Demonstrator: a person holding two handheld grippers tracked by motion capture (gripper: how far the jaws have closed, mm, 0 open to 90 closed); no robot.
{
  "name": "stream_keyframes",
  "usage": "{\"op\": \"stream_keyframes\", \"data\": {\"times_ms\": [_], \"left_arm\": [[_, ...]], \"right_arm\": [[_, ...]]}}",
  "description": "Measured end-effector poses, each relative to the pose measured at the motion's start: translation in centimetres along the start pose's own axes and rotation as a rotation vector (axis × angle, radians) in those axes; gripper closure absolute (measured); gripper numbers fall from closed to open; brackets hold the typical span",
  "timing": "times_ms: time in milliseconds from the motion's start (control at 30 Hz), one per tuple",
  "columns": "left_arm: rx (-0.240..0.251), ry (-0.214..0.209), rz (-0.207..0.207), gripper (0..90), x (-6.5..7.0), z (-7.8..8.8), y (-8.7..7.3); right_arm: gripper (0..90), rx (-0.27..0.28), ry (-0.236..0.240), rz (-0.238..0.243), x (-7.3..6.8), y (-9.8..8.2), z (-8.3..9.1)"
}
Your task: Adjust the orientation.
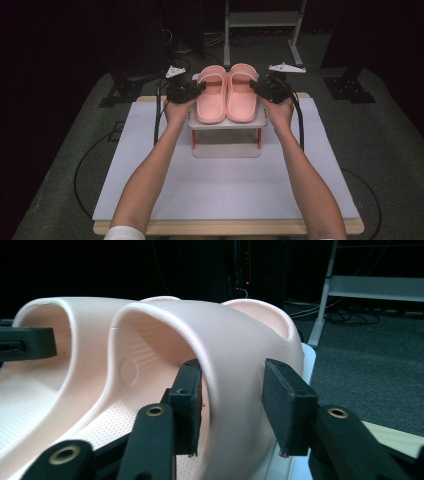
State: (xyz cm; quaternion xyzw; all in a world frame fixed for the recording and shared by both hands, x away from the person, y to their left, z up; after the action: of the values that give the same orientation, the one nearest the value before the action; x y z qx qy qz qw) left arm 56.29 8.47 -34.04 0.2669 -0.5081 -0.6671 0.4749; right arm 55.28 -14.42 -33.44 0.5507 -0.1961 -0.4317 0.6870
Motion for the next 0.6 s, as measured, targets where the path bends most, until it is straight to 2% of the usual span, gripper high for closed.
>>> {"op": "stream_keyframes", "data": {"times_ms": [300, 600], "left_arm": [[-0.009, -0.005, 0.003, 51.2, -0.1, 0.7, -0.5], [0.006, -0.012, -0.005, 50.2, 0.1, 1.9, -0.3]], "right_arm": [[57.4, 0.006, 0.006, 0.006, -0.6, -0.4, 0.9], [56.5, 0.002, 0.010, 0.026, -1.1, -0.5, 1.9]]}}
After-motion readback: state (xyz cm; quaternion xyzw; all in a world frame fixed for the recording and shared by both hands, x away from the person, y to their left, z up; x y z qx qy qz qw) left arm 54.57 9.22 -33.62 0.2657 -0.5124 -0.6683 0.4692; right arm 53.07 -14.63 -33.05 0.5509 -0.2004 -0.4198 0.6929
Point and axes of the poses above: each handheld gripper's, and its own axes: z roughly backward along the jaws, y roughly out of its top, x roughly to its right, the point moved 8 cm from there along -z, roughly forward along the jaws, and after that the axes turned 9 degrees about y, right-handed, at the moved point
